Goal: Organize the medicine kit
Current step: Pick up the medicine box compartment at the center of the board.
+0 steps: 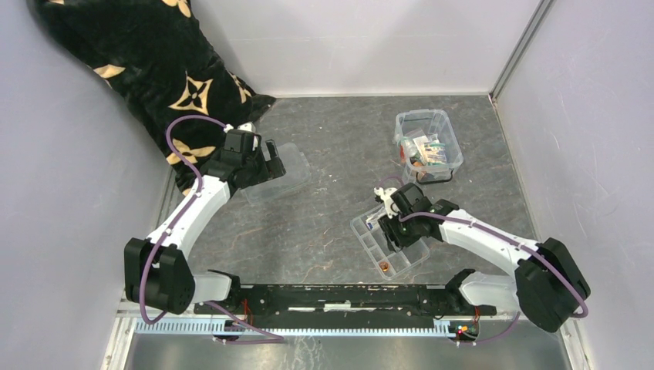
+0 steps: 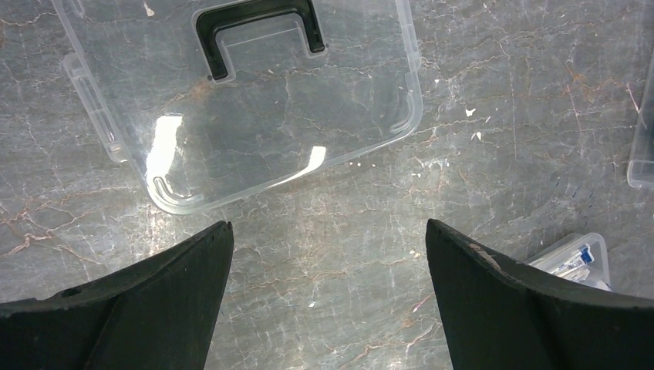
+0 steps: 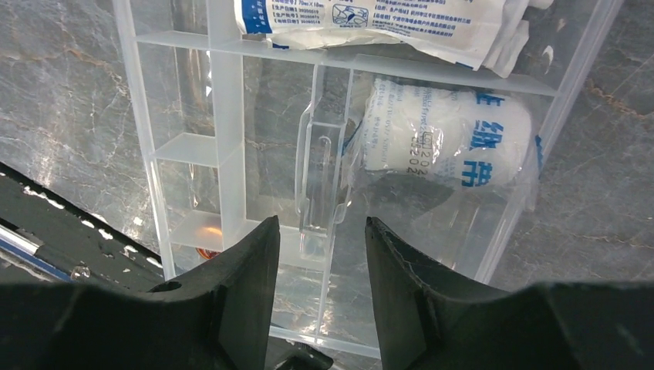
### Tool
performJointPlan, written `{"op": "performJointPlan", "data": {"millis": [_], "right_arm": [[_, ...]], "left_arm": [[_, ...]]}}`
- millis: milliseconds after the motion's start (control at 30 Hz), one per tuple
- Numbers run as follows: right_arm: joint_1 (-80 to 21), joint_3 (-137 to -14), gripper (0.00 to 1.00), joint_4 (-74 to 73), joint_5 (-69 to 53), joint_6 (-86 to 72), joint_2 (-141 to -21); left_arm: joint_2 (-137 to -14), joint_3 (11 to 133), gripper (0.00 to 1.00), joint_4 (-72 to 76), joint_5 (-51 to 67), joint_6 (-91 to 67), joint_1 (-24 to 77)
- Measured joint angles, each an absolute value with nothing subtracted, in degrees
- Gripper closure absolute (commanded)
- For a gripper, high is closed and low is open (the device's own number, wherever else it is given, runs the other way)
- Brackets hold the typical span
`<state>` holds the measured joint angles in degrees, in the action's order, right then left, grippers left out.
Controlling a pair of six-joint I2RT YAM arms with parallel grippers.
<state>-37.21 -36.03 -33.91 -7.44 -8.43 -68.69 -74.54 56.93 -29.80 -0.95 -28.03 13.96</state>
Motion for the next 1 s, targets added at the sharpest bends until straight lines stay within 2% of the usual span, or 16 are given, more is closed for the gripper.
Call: {"op": "performJointPlan", "data": {"millis": [333,533,767,1000], "right_arm": [[-38.6,-34.7,0.59,-28.4,-7.0,-9.8,-72.5],[-39.9,-34.7,0.75,-26.6,-3.8,-10.5,-73.5],[-40.5,-35.4,1.00,-26.9,-2.4,-10.9,-73.6],[-40.5,-41.5,1.00,-31.6,-2.4,-10.9,-73.9]], "left_arm": [[-74.5,56.9,0.00,-29.8,-1.0,-28.0,14.0],[-74.5,56.8,0.00,-29.8,-1.0,-28.0,14.0],[-74.5,56.8,0.00,-29.9,-1.0,-28.0,14.0],[-74.4,56.8,0.00,-30.3,-1.5,-26.7,13.9]]}}
